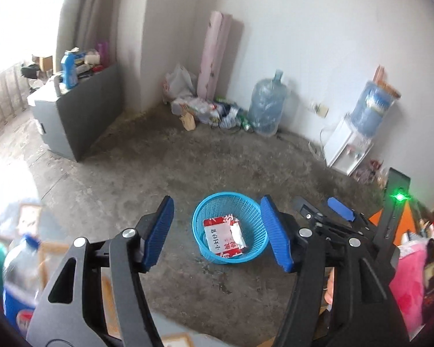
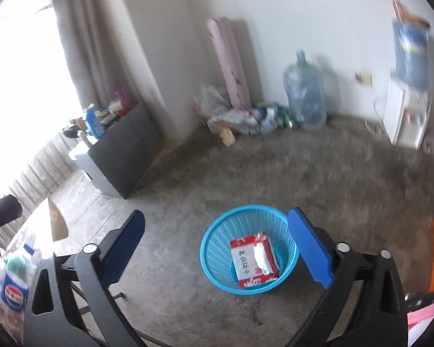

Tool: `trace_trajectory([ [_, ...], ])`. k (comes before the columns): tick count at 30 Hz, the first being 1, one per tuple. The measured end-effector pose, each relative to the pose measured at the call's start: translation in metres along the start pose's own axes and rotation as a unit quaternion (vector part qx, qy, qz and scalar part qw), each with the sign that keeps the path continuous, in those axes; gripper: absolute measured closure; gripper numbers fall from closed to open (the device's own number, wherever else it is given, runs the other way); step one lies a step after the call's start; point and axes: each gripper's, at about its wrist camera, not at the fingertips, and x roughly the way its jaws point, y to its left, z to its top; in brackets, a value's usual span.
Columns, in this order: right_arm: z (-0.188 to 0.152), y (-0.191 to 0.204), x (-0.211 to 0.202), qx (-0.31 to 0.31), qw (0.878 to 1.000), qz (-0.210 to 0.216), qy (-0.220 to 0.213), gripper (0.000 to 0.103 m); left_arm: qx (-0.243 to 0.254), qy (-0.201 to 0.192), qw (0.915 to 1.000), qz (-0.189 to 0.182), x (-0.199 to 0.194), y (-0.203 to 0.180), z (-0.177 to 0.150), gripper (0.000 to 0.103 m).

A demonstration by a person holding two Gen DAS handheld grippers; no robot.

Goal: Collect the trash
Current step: 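Move both tools back to the table toward the purple noodle bag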

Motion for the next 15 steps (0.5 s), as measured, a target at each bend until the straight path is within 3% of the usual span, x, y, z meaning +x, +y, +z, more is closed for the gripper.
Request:
trace_trajectory([
  [2,0.0,0.019,-0.017,-0.025,1.0,-0.002,-0.008,0.006,-0.01,-0.016,0.9998,0.007,-0.026,0.007,-0.008,0.03],
  [8,-0.012,0.071,-0.07,-0.104,0.993,0.023,-0.049,0.006,-0.033,-0.067,0.997,0.022,-0.115,0.031,-0.046,0.023],
  [12,-0.026,0.102,-0.109,-0.162,0.98,0.055,-0.099,0.006,-0.058,-0.096,0.991,0.074,-0.181,0.055,-0.078,0.023],
  [15,-0.036,0.123,-0.131,-0.179,0.973,0.092,-0.117,0.006,-0.086,-0.12,0.9767,0.156,-0.241,0.074,-0.109,0.023],
])
